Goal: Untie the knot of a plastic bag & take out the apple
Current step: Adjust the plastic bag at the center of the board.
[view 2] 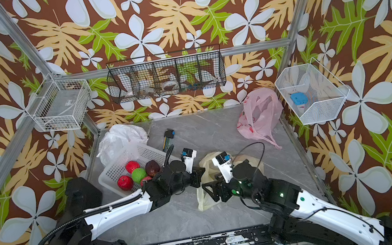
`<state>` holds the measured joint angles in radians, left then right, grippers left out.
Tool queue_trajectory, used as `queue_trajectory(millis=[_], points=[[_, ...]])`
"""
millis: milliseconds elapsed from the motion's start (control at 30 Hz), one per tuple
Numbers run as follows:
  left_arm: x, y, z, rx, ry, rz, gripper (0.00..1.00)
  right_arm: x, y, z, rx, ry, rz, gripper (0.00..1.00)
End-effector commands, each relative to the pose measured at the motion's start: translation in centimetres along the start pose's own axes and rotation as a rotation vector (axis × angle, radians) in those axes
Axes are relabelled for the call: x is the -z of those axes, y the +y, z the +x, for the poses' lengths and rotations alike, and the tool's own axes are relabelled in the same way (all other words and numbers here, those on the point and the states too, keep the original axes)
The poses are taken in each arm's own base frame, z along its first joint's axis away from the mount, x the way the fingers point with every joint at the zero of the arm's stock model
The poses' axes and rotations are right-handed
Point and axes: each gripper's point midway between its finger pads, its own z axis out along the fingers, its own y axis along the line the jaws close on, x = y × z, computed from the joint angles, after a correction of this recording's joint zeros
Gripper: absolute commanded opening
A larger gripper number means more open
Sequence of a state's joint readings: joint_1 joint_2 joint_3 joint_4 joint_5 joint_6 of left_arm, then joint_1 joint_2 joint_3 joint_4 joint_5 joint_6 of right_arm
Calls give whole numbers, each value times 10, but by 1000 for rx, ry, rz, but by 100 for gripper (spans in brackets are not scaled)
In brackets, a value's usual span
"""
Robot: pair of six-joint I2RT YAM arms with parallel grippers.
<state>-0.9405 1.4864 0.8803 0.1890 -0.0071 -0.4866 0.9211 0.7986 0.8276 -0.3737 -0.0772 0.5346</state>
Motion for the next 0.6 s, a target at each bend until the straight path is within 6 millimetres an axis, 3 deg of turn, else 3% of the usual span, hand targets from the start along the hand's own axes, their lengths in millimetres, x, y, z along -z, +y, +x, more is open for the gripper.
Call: queue_trajectory(millis=[0, 133, 300, 433, 567], points=[[-2, -9, 1, 19, 2, 55, 0, 3, 28, -58, 145, -152, -54, 77], [-5, -6, 15, 52, 25, 70, 0, 9, 31, -97, 185, -290, -18, 79], [-6, 5, 34, 86, 60, 48, 0, 17, 41, -129, 207, -366, -14, 84], [2, 12, 34, 78, 49, 16, 0, 16, 45, -134, 224, -364, -13, 88], [11, 16, 25, 53, 22, -17, 0, -2, 34, -131, 180, -350, 7, 90]])
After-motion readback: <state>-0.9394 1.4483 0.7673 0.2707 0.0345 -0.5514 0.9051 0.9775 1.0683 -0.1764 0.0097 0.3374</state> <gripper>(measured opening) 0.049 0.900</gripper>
